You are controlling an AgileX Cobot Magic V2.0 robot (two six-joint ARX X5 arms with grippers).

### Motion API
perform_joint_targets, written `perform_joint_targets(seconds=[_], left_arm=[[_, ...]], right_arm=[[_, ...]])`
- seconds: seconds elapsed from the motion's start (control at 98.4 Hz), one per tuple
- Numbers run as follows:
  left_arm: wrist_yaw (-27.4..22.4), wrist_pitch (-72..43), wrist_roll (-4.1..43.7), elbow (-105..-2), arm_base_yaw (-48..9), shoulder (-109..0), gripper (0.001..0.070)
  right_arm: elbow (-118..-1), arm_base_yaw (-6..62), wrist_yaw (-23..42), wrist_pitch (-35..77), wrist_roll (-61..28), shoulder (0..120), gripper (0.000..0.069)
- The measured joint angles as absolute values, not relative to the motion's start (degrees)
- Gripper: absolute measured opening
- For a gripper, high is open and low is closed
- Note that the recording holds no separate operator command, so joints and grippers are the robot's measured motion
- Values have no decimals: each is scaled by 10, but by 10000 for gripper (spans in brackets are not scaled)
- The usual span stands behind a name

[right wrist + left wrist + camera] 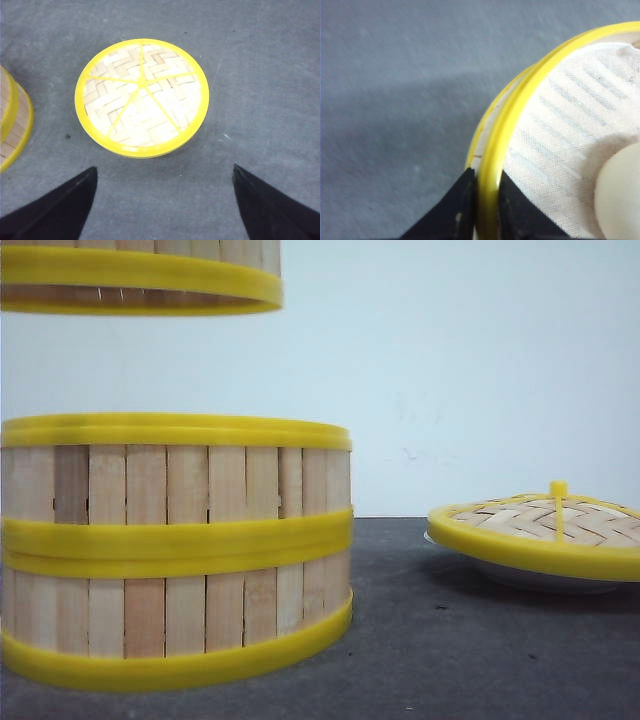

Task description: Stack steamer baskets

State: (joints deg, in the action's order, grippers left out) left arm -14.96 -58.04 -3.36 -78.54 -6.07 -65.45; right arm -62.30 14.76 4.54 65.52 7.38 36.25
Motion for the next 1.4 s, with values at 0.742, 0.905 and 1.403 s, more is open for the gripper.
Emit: perform_joint_targets(seconds=[0.742,0.905,1.403], left_arm=[[-147,-522,-19,-741,-134,-752,27],[-147,-505,-19,-741,-134,-772,27],[-145,-492,-19,-742,-134,-799,28]], right_arm=[[-623,148,45,656,76,362,532],[-623,148,45,656,76,362,532],[-623,148,45,656,77,362,532]])
